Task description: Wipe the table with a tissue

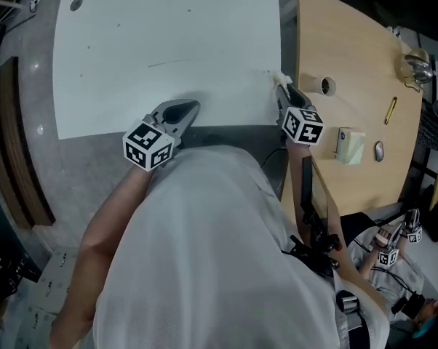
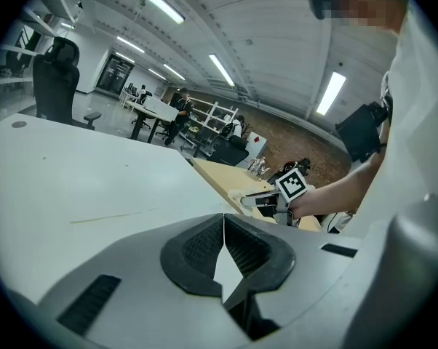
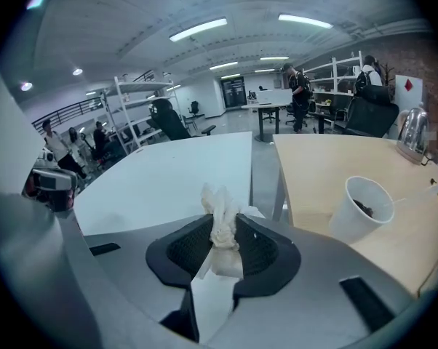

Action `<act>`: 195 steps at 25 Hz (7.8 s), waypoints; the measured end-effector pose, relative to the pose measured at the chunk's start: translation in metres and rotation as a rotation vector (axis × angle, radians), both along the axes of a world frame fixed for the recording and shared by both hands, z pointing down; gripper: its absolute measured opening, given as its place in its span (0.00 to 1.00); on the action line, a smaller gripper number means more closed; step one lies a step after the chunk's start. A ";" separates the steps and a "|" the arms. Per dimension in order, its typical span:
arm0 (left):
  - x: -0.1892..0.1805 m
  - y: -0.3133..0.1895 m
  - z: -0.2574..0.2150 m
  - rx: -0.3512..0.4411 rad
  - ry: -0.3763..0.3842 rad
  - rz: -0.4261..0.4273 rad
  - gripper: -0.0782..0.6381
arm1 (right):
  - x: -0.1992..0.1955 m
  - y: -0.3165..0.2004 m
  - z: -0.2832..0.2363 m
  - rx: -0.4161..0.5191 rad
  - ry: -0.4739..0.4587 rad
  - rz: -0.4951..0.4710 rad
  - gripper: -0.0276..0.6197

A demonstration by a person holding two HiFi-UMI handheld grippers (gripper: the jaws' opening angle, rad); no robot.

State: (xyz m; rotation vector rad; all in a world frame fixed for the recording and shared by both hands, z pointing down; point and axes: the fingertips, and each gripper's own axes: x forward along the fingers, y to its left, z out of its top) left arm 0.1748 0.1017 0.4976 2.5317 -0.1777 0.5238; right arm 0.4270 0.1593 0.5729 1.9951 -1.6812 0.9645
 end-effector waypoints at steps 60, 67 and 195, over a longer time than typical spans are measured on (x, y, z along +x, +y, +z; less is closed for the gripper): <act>-0.072 -0.034 -0.010 0.025 0.009 -0.018 0.12 | 0.023 -0.035 0.033 -0.183 0.128 0.119 0.18; -0.094 -0.046 -0.007 0.028 -0.011 -0.055 0.12 | 0.010 -0.061 0.036 -0.216 0.192 0.157 0.18; -0.206 -0.135 -0.005 0.000 0.018 -0.311 0.12 | -0.078 -0.258 -0.006 -0.073 0.027 -0.064 0.18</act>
